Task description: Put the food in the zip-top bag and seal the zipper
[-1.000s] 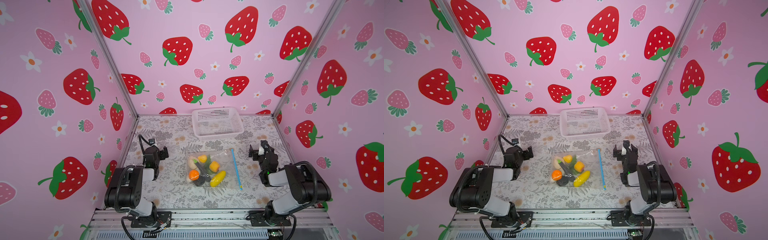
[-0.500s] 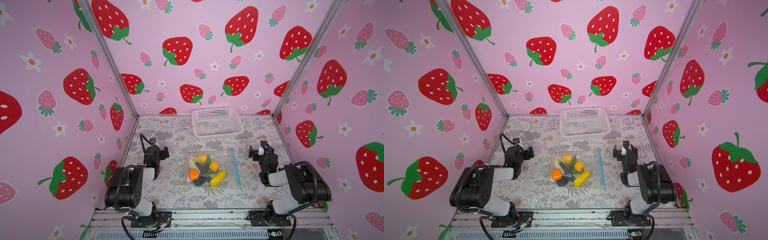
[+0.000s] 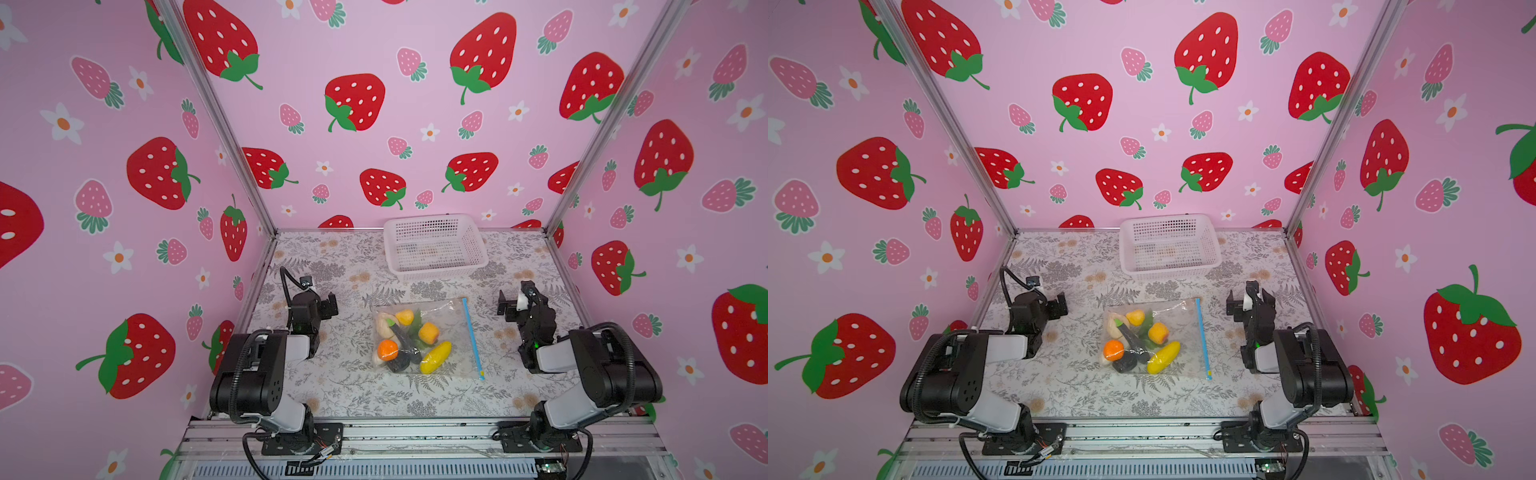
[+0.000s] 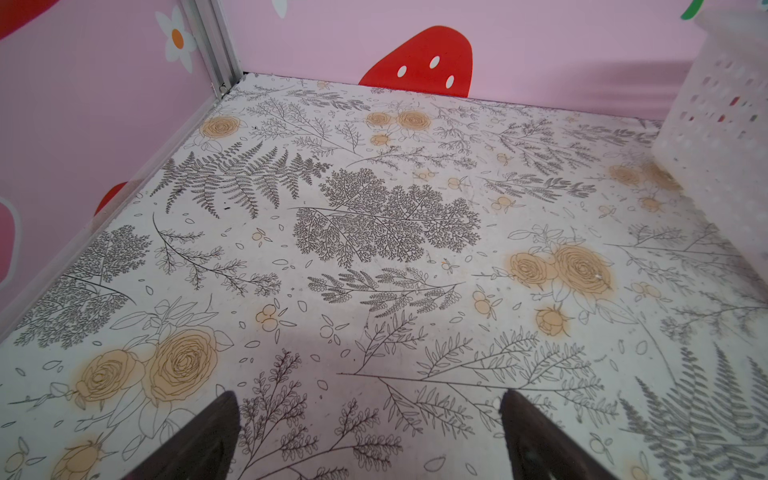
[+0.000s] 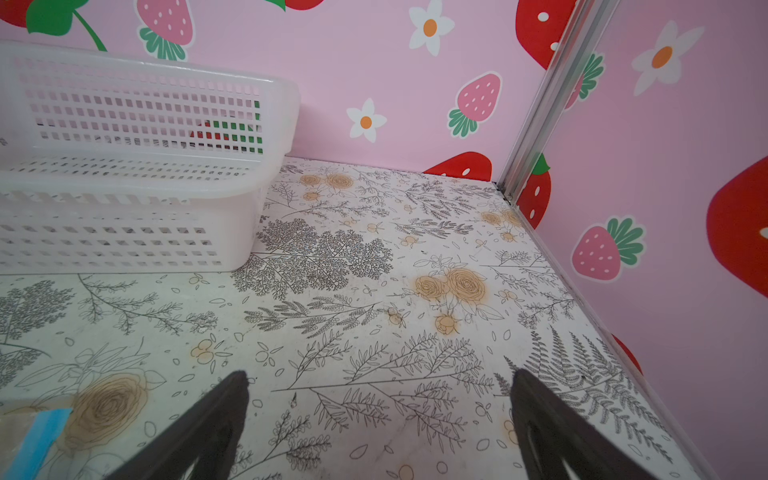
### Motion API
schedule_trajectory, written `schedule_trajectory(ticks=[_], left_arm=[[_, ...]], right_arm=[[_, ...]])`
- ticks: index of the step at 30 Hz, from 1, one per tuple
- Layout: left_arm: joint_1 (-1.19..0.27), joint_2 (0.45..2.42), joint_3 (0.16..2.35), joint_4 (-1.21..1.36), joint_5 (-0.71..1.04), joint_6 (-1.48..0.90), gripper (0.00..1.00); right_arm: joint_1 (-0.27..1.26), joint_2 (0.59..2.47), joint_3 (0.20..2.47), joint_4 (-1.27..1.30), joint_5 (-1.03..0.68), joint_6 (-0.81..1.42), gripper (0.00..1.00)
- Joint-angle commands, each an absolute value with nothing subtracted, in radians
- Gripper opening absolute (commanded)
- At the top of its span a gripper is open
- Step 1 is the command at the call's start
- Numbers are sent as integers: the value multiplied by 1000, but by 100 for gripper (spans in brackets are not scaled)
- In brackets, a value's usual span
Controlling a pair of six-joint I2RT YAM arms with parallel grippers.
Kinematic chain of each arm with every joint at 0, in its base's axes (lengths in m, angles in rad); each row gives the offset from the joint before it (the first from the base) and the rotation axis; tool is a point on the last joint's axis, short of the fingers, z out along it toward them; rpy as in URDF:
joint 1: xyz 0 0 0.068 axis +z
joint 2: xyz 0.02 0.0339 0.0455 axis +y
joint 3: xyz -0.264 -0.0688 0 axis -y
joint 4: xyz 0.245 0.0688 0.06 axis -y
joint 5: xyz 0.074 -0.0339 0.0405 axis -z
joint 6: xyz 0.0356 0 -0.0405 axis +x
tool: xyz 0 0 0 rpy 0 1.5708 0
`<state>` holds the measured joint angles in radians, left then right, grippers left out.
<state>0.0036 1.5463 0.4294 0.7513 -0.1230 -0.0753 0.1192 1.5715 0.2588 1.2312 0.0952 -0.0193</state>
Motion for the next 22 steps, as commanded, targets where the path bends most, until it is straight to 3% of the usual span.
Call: schedule_trajectory(ticks=[1,22], left_arm=[[0,1559,464,755,-132,-63,99],[-4,1551,452,770,-141,-58,99]], right_arm=[[113,1578,278,1235,90,-8,99],[118,1571,271,1242,100,-9,99]])
